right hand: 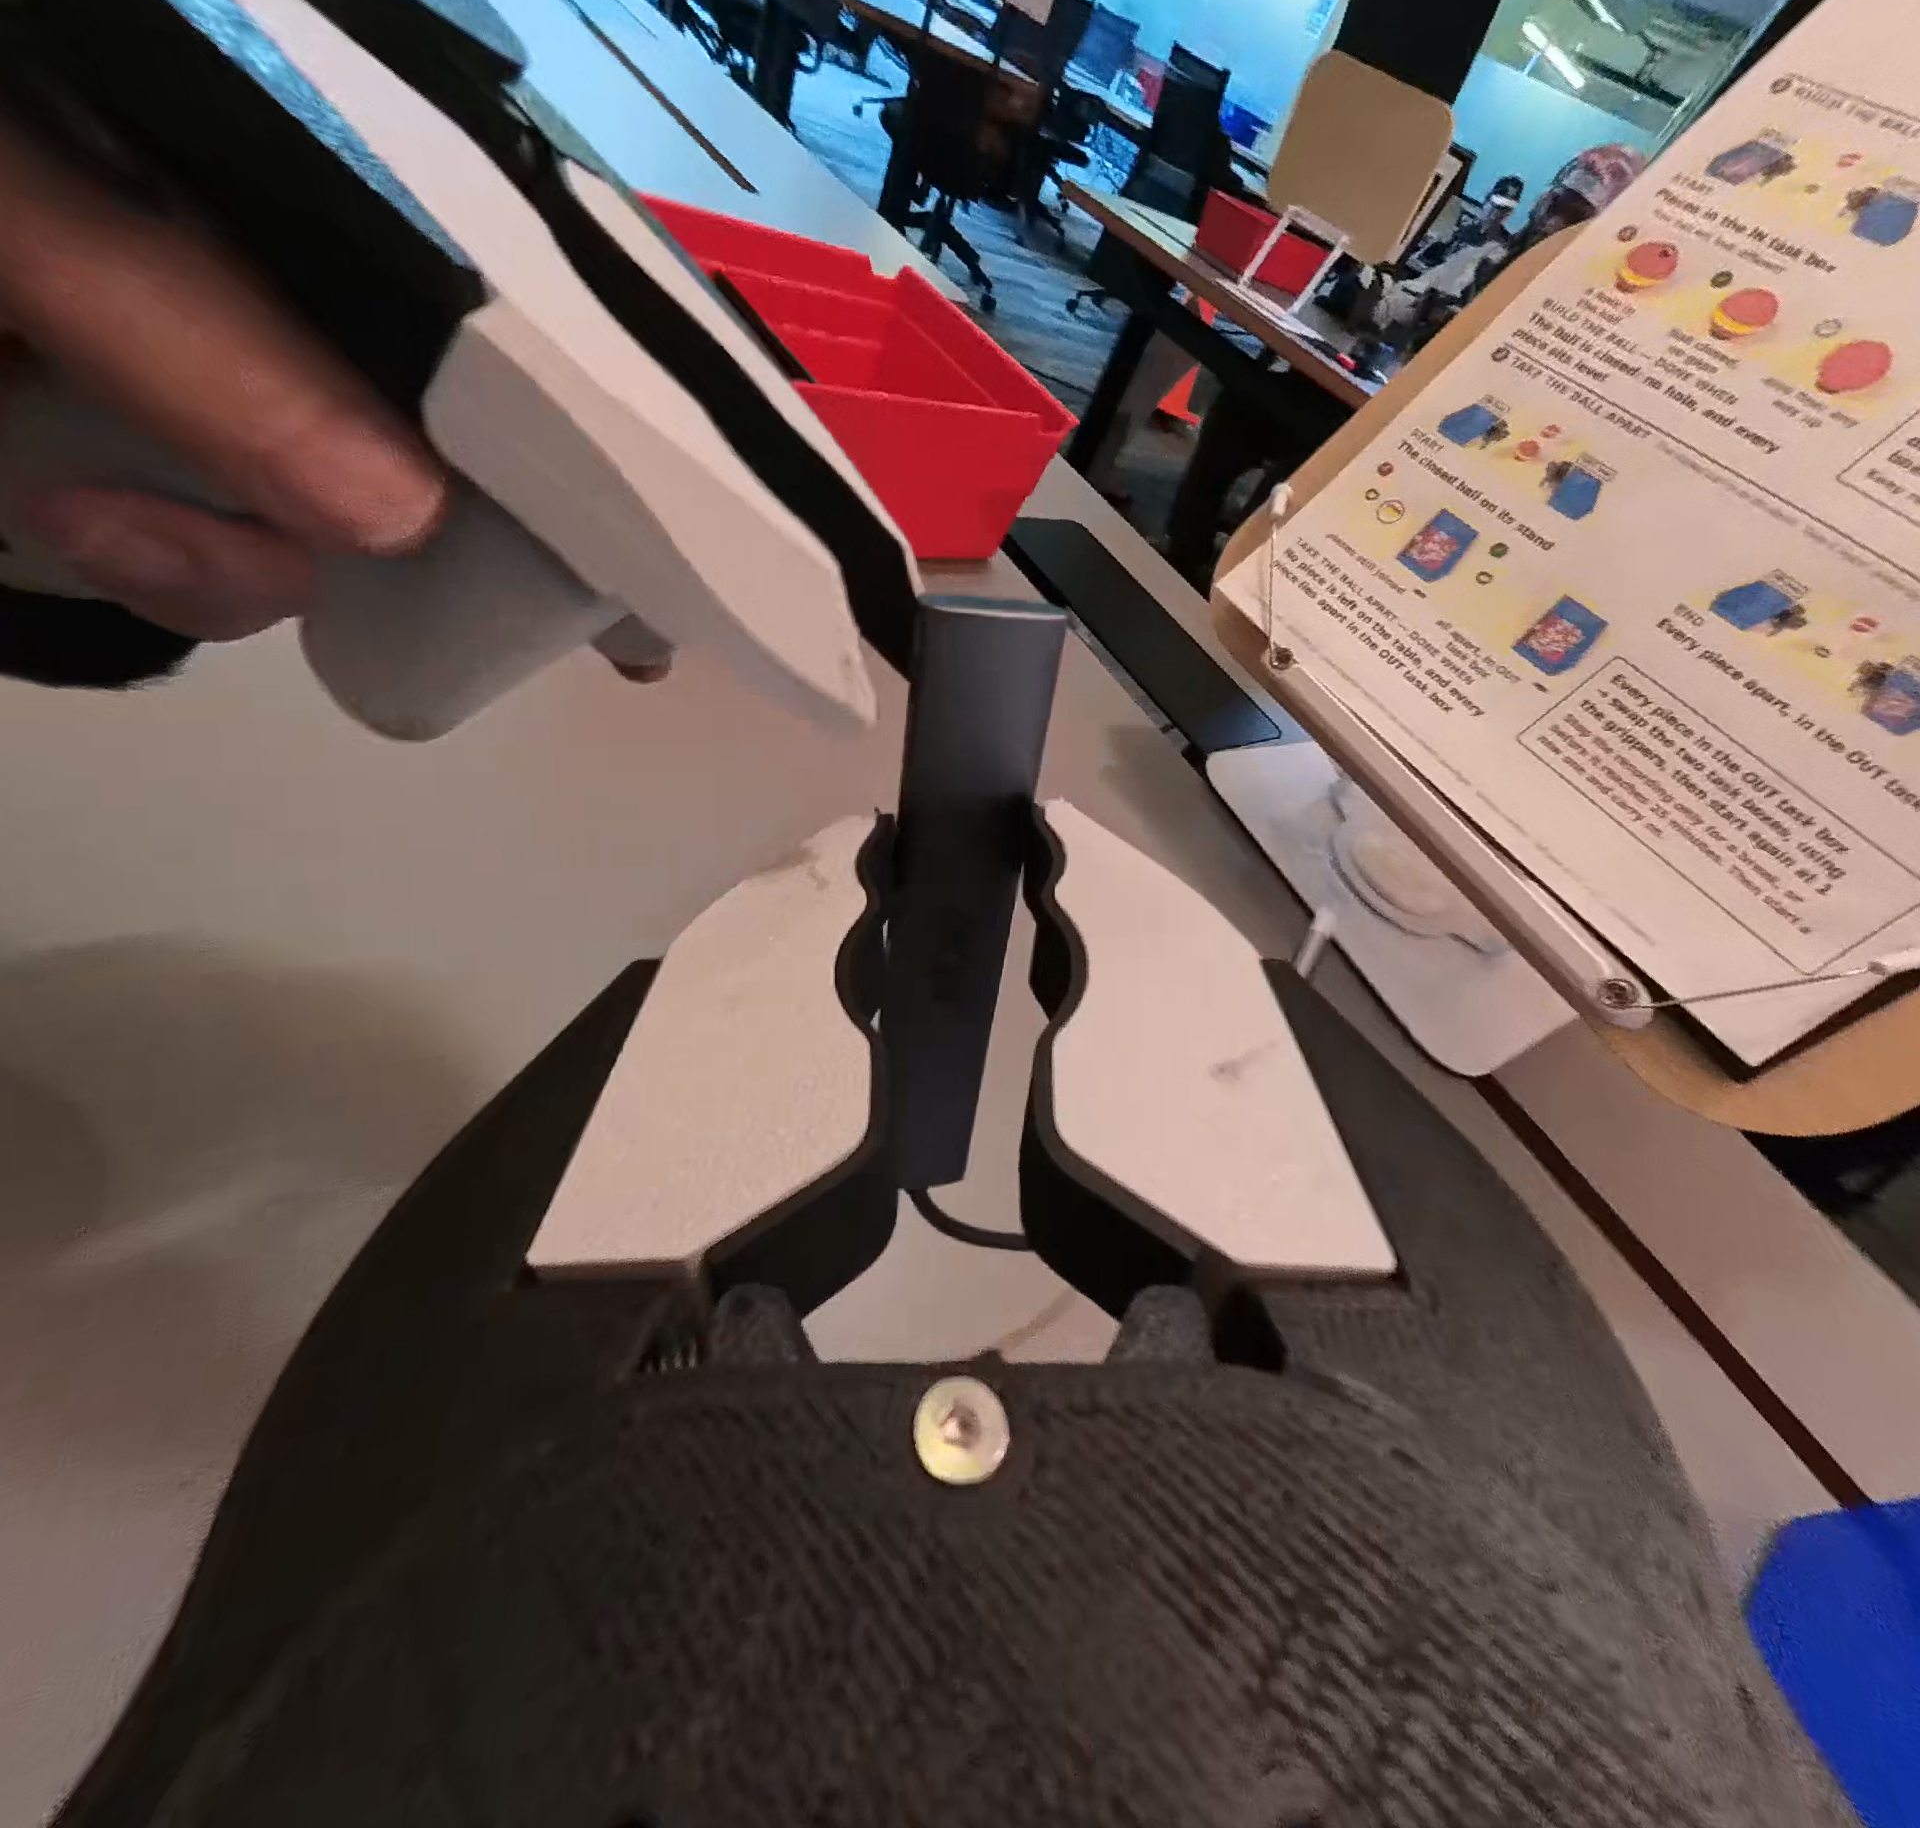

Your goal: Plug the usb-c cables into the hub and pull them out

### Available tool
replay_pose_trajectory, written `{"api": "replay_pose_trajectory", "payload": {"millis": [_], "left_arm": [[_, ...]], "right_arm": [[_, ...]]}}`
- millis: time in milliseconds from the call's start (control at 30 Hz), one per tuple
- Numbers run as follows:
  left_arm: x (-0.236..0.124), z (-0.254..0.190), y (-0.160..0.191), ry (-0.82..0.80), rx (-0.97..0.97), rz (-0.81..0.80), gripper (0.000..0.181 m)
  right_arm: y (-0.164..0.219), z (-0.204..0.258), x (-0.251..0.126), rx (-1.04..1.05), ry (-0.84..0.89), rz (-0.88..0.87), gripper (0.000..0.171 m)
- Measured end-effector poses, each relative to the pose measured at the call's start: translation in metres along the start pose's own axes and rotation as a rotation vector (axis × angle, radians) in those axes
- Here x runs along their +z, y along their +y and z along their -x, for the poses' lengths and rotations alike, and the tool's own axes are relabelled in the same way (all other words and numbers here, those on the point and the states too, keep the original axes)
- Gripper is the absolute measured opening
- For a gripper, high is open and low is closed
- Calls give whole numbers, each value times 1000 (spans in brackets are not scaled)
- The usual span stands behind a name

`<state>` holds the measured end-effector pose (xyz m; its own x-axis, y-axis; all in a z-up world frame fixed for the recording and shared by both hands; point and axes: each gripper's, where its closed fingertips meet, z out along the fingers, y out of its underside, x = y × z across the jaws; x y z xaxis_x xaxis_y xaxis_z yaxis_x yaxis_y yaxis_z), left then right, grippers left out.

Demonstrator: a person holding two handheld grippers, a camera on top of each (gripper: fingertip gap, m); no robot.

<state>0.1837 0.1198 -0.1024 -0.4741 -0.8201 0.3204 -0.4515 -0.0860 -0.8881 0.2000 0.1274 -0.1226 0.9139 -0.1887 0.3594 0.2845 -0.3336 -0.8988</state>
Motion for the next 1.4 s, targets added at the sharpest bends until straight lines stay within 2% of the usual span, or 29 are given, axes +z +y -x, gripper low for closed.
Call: {"api": "replay_pose_trajectory", "payload": {"millis": [133,200,267,367,467,500,600,733,767,900,1067,1133,1267,1400], "left_arm": [[7,-4,4,8,-50,-29,31],[7,6,5,-71,-49,-46,10],[7,7,3,-53,-95,-81,10],[0,6,-5,91,-297,-161,9],[-16,23,-22,202,-548,-281,9],[-20,32,-24,210,-606,-309,9],[-20,48,-20,257,-764,-362,9],[-10,57,-10,306,-938,-432,9],[-7,56,-7,310,-959,-440,9],[-1,56,1,300,-985,-429,9],[2,55,6,295,-964,-365,9],[2,56,6,281,-951,-355,9],[6,54,11,278,-919,-303,9],[8,56,14,268,-912,-286,9]], "right_arm": [[2,6,4,-95,23,35,24],[3,7,6,-118,54,32,24],[0,7,5,-77,52,-13,24],[-9,11,-5,34,-4,-188,25],[-1,2,-25,110,52,-325,48],[2,-1,-32,116,73,-361,48],[11,-6,-42,113,145,-420,50],[12,1,-37,92,180,-453,56],[16,-1,-34,93,215,-439,60],[24,-2,-32,62,245,-422,44],[23,-2,-37,20,212,-451,50],[30,2,-32,40,153,-423,50],[24,-3,-40,25,184,-465,50],[28,6,-37,22,106,-456,51]]}}
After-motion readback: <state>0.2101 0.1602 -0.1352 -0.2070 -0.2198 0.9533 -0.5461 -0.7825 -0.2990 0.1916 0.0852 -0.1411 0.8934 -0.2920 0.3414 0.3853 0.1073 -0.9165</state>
